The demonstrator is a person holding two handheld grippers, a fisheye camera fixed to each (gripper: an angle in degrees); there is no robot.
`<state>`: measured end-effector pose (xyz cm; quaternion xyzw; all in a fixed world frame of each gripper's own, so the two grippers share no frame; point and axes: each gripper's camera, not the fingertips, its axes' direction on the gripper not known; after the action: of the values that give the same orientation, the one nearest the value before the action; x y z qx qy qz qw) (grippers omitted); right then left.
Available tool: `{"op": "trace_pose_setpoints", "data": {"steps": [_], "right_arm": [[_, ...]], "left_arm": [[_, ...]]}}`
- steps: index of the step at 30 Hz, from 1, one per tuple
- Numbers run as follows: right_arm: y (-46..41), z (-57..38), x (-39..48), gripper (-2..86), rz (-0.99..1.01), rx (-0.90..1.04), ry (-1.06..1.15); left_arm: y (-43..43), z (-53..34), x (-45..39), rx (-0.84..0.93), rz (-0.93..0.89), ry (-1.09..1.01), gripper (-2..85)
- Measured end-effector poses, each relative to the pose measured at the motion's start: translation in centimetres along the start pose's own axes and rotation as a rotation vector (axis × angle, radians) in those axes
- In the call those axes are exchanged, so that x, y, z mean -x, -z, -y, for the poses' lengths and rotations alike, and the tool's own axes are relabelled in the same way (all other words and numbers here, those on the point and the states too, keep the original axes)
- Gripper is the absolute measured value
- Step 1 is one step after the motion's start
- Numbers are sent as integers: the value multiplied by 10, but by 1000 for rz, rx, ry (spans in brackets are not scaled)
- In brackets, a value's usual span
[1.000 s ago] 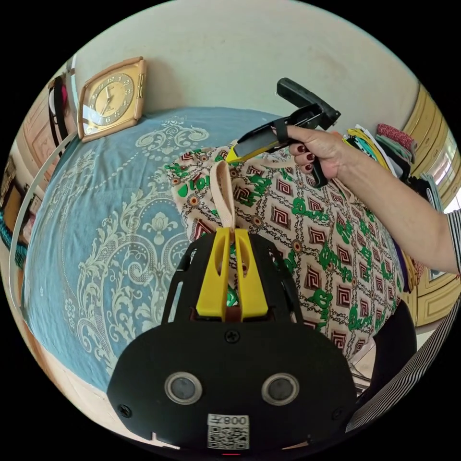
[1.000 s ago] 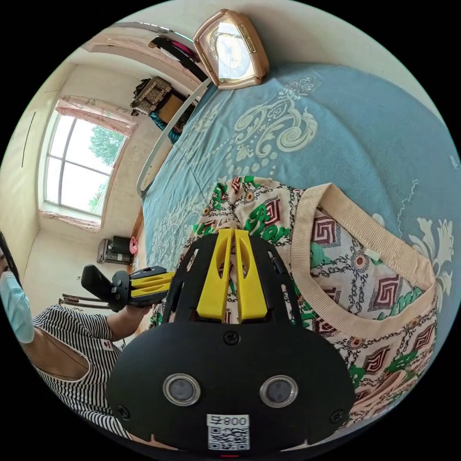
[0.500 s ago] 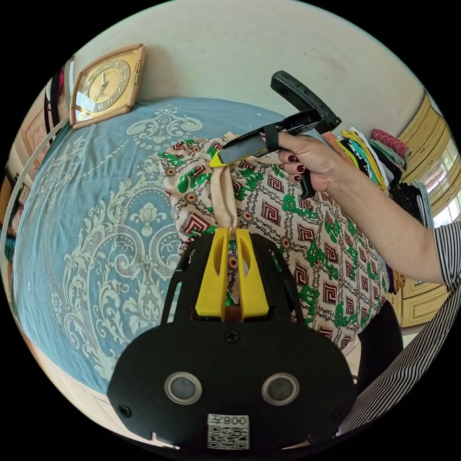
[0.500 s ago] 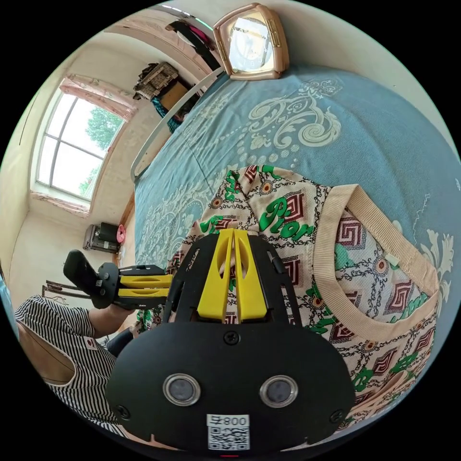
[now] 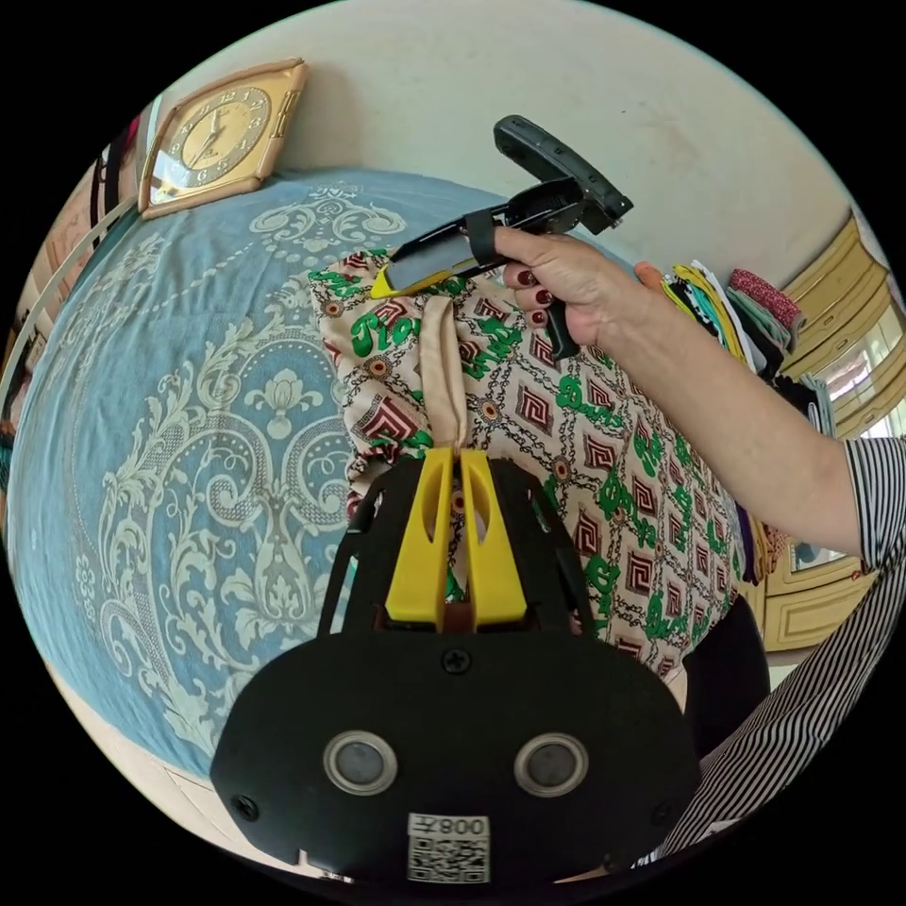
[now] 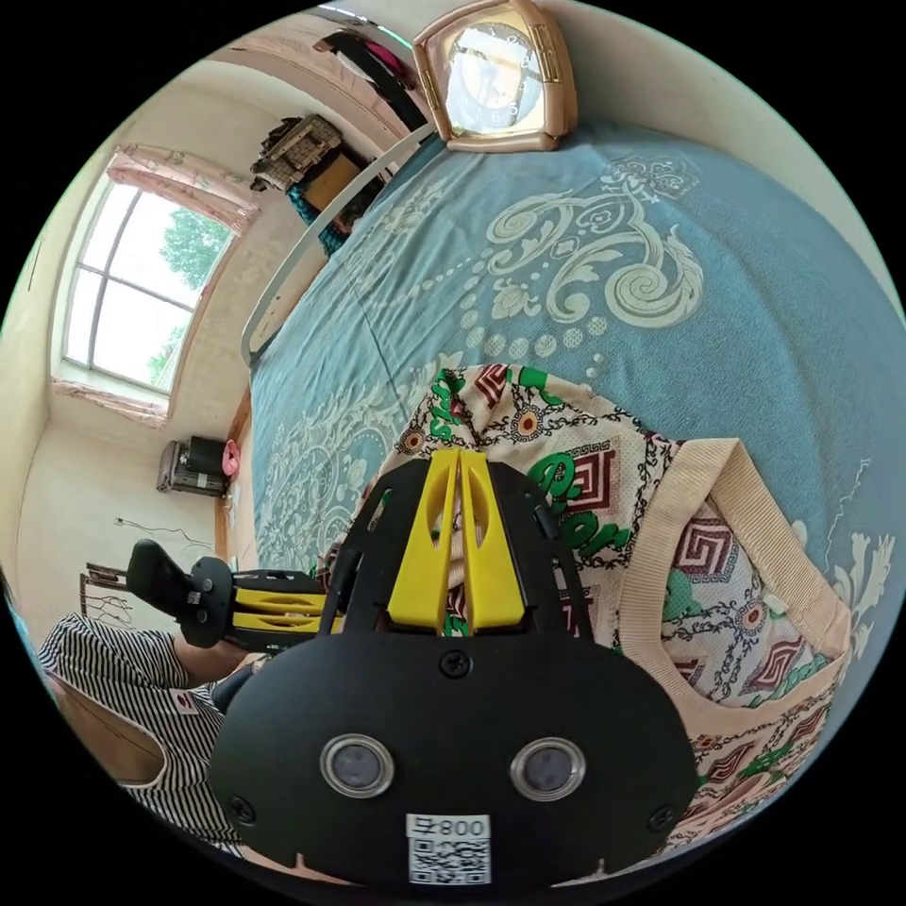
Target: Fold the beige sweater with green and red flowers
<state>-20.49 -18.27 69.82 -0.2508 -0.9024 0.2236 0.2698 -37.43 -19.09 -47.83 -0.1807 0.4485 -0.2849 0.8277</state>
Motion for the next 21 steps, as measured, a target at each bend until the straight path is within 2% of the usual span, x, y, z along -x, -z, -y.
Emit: {"op": "trace_pose_setpoints", "data": {"steps": [3,5,10,13,17,21], "right_arm": [[20,-21,14,0,-44,-64,24],[37,-47,23,0,-43,-113,31],[72,-113,29,1,-35,-202,-26],[91,-155,34,1,-20,-250,-67],[93,-198,49,1,-24,-201,-88],[111,-247,56,0,10,-230,-125]], "left_arm": [[2,-2,0,-39,5,12,19],[-8,-1,2,23,-24,15,21],[3,-7,-1,-67,-36,11,23],[-7,-6,-3,14,-44,1,22],[4,-11,-6,-76,11,3,20],[-11,-8,6,16,4,24,15]]}}
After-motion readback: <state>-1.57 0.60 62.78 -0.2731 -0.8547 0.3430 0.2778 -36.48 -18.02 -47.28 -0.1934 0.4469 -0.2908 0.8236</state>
